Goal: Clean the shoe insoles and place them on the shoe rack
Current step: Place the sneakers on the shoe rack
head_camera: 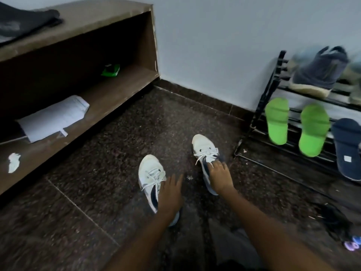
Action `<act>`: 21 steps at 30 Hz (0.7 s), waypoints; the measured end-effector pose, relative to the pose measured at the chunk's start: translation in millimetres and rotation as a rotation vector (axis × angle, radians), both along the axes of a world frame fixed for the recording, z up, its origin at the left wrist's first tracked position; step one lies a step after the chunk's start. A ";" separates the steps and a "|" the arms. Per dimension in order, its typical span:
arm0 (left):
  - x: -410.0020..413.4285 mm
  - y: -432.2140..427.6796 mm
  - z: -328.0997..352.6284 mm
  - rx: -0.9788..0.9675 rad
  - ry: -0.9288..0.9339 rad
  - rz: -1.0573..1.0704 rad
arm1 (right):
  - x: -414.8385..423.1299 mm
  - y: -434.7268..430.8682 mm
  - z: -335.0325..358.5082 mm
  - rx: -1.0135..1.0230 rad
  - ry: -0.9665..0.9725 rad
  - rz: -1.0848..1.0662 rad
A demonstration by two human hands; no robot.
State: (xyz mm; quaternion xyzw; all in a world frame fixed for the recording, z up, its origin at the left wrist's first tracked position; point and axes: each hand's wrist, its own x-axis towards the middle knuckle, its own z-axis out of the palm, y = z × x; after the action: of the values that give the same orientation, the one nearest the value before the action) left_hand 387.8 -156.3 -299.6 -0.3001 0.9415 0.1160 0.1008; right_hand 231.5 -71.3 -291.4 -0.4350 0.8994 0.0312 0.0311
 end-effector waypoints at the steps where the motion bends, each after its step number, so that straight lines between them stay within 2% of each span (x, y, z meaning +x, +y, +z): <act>1: 3.7 1.4 -8.1 0.024 -0.006 0.021 | -1.1 0.3 -6.2 0.027 -0.030 -0.009; 8: 24.3 6.1 -54.6 0.084 -0.067 0.175 | -10.3 5.4 -49.0 0.195 -0.079 0.038; 17: 23.0 3.7 -81.3 0.100 -0.181 0.168 | -17.7 7.2 -64.1 0.317 -0.025 -0.035; 21: 19.4 2.2 -81.7 0.061 -0.232 0.170 | -25.7 12.6 -67.4 0.331 -0.058 -0.088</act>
State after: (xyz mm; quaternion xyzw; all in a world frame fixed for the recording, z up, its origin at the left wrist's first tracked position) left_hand 407.2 -154.1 -381.4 -0.3868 0.8908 0.1173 0.2078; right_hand 205.7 -58.7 -358.7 -0.3847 0.8989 0.1649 0.1298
